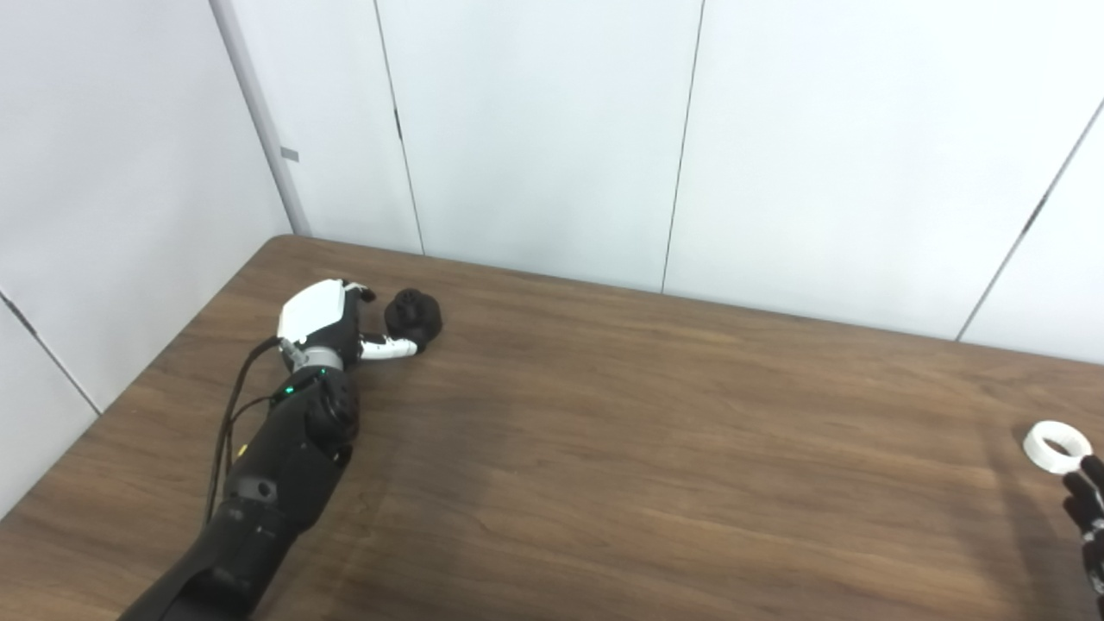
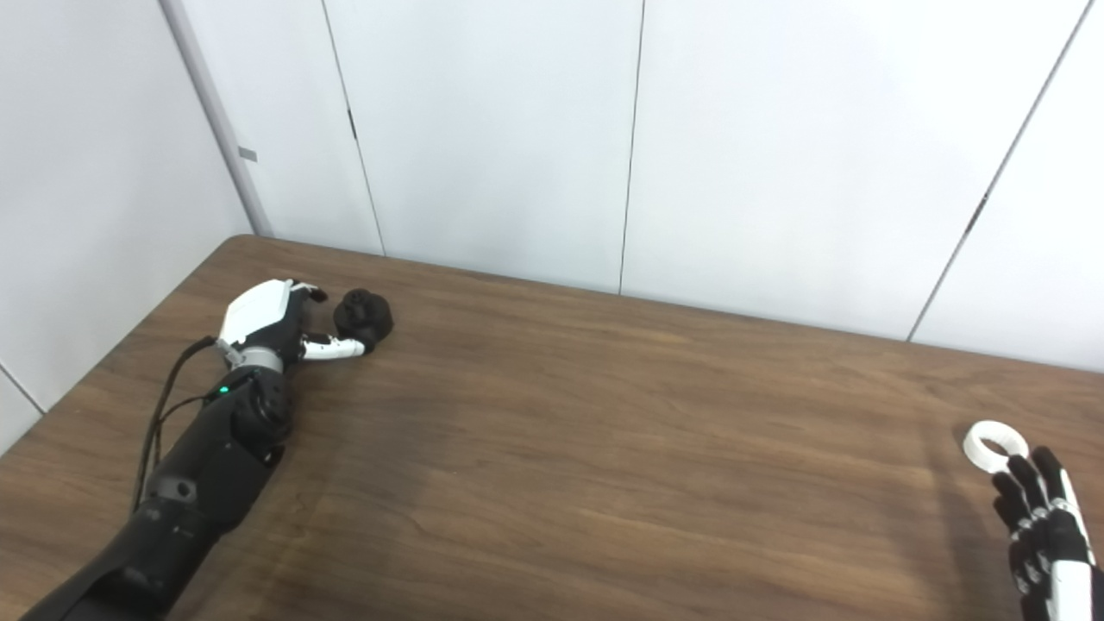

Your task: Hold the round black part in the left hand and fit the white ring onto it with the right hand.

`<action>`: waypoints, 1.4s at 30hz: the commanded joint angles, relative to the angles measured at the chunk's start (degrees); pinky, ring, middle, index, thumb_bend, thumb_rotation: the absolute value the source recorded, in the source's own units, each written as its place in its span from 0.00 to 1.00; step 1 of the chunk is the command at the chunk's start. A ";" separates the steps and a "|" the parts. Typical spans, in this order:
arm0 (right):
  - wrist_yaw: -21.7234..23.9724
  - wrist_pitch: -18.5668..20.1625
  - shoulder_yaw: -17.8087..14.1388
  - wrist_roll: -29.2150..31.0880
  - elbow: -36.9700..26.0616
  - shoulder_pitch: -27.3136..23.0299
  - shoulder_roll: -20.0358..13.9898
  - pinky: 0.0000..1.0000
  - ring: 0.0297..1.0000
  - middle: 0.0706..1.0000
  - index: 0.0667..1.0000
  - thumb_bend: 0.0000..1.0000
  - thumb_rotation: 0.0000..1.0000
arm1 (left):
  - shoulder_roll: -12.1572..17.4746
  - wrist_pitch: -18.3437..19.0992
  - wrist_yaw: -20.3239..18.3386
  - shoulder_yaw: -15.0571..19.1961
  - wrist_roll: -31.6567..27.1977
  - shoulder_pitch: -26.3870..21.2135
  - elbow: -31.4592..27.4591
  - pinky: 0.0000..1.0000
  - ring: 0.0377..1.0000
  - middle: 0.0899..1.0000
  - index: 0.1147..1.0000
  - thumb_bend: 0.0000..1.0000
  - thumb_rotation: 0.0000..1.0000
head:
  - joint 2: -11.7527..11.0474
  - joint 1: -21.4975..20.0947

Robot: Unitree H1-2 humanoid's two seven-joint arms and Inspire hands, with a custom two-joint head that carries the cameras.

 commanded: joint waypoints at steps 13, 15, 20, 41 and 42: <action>0.10 -0.96 1.69 0.22 5.59 4.63 3.41 0.97 0.94 0.96 0.96 0.53 0.98 | 1.76 -0.79 -0.07 -1.13 -1.31 -5.85 1.41 1.00 1.00 0.95 0.78 0.91 0.40 | 0.13 -0.59; 0.00 -0.84 1.62 0.40 5.46 4.67 3.57 0.97 0.94 0.95 0.95 0.53 0.98 | 1.67 -0.60 -0.41 -1.22 -1.79 -5.98 1.22 1.00 1.00 0.96 0.78 0.90 0.40 | 0.22 -0.60; -0.28 -0.83 1.77 -0.22 5.01 4.91 3.66 0.96 0.93 0.95 0.95 0.53 0.98 | 1.58 -0.36 -0.71 -1.43 -2.35 -6.17 0.97 1.00 1.00 0.95 0.78 0.89 0.38 | 0.27 -0.66; 0.00 -0.88 1.83 -0.46 4.94 4.98 3.60 0.97 0.93 0.95 0.96 0.53 1.00 | 1.72 -0.09 -0.22 -1.83 -2.60 -6.24 1.29 1.00 1.00 0.94 0.77 0.87 0.35 | 0.49 -0.76; -0.02 -0.96 1.85 -0.53 4.96 4.97 3.63 0.97 0.93 0.95 0.96 0.53 1.00 | 1.70 -0.13 -0.12 -1.79 -2.65 -6.30 1.40 1.00 1.00 0.94 0.77 0.87 0.35 | 0.49 -0.81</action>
